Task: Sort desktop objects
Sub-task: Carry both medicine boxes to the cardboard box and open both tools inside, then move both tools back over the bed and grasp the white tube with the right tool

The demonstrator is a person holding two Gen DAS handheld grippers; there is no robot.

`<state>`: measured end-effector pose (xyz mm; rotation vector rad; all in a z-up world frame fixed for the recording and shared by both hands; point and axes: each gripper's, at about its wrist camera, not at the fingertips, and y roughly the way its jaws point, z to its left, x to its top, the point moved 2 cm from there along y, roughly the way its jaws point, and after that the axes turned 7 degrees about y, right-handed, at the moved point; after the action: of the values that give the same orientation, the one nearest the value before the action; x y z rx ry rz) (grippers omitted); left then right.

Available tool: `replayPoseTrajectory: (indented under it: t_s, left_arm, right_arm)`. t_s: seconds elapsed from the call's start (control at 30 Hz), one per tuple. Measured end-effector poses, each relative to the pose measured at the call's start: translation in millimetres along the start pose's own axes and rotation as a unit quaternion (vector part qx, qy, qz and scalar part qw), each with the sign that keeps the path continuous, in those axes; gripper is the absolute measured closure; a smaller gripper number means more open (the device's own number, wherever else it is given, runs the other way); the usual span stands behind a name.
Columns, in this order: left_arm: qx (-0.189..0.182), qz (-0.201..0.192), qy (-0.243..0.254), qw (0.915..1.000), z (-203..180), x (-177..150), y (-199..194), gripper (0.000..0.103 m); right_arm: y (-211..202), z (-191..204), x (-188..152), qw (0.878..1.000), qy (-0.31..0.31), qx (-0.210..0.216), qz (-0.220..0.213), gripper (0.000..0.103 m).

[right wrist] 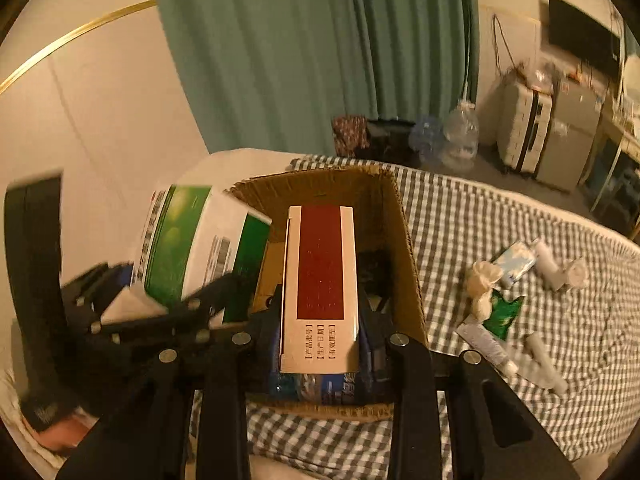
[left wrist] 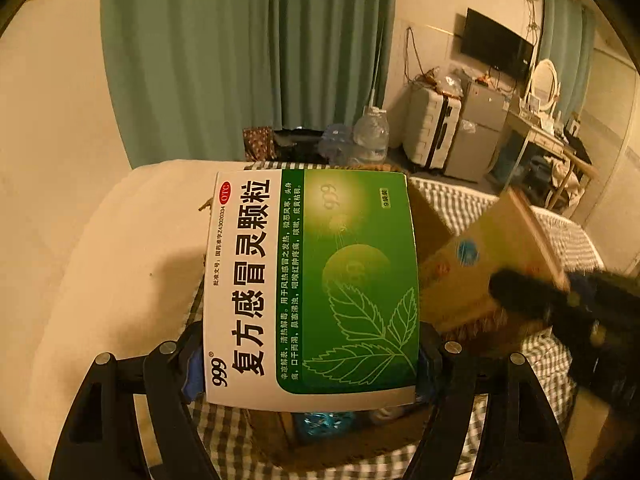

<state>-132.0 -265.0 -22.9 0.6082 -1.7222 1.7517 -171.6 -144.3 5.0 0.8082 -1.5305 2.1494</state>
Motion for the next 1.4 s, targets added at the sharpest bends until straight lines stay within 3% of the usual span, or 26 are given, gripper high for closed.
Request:
replayPoseTrajectory:
  t_s: [0.07, 0.1, 0.17, 0.27, 0.37, 0.6, 0.7, 0.83, 1.0, 1.17, 1.4]
  left_arm:
    - [0.005, 0.003, 0.006, 1.0, 1, -3, 6, 0.019]
    - [0.01, 0.004, 0.007, 0.9999, 4, -8, 6, 0.016]
    - [0.027, 0.01, 0.013, 0.9995, 3, -11, 9, 0.004]
    - [0.039, 0.007, 0.021, 0.999, 0, -14, 5, 0.003]
    - [0.002, -0.014, 0.015, 0.9998, -5, -12, -12, 0.003]
    - [-0.026, -0.059, 0.012, 0.9979, -45, 12, -69, 0.0]
    - [-0.012, -0.056, 0.01, 0.9983, -79, 20, -86, 0.0]
    - [-0.04, -0.052, 0.026, 0.9976, -132, 21, -95, 0.0]
    - [-0.059, -0.04, 0.015, 0.9973, -191, 22, -78, 0.0]
    - [-0.058, 0.005, 0.023, 0.998, -244, 16, -36, 0.0]
    - [-0.017, 0.018, 0.02, 0.9995, -257, 15, 21, 0.0]
  right_arm:
    - [2, -1, 7, 1.0, 0.008, -0.006, -0.003, 0.068]
    - [0, -2, 11, 1.0, 0.016, -0.008, -0.01, 0.051]
    - [-7, -8, 19, 0.998, 0.032, -0.026, -0.041, 0.028]
    - [-19, -15, 28, 0.997, 0.049, -0.008, -0.065, 0.026]
    - [-44, -30, 33, 0.994, 0.068, -0.012, -0.085, 0.026]
    - [-126, -79, 19, 0.986, 0.096, -0.033, -0.136, 0.022]
    - [-157, -115, 4, 0.978, 0.098, -0.078, -0.164, 0.021]
    - [-188, -162, -18, 0.967, 0.154, -0.086, -0.185, 0.021]
    - [-218, -207, -33, 0.955, 0.139, -0.131, -0.227, 0.012]
    - [-200, -253, -48, 0.956, 0.152, -0.135, -0.214, 0.011]
    - [-129, -310, -64, 0.964, 0.17, -0.138, -0.149, 0.011]
